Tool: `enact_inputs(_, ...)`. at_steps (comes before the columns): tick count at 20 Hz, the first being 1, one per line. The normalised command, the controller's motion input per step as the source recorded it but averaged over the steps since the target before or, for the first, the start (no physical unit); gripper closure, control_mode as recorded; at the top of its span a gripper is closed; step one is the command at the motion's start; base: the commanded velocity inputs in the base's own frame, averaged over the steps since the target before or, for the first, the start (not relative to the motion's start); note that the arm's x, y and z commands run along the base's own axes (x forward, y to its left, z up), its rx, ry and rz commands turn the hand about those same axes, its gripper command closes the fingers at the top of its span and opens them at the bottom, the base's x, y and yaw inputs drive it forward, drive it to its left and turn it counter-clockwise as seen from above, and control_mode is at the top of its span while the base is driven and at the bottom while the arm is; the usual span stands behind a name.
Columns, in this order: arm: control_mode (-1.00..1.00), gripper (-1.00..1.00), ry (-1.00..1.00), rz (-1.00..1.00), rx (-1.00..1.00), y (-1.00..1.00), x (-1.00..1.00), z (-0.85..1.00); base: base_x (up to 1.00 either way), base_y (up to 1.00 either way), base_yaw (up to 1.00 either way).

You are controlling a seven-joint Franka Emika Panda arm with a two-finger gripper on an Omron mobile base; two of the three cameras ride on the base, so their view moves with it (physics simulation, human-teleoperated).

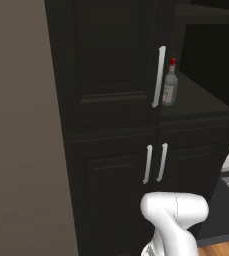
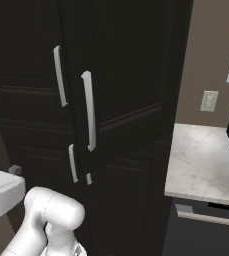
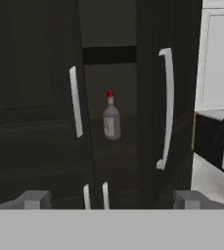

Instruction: Open the cabinet directly in front. Then move the liquor and the cup to the dining counter with the jar on it.

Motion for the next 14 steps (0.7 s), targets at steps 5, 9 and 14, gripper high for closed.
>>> enact_inputs(5,-1.00,-1.00,-0.07,-0.21,-0.22,0.98,0.67,-0.01,0.00,0.00,0.00)
enact_inputs(9,-1.00,-1.00,0.01,-0.22,-0.07,0.41,0.93,0.00,0.00,0.00,0.00)
enact_inputs(14,-1.00,-1.00,0.00,-0.03,0.00,0.00,0.96,-0.08,0.00,0.00,0.00)
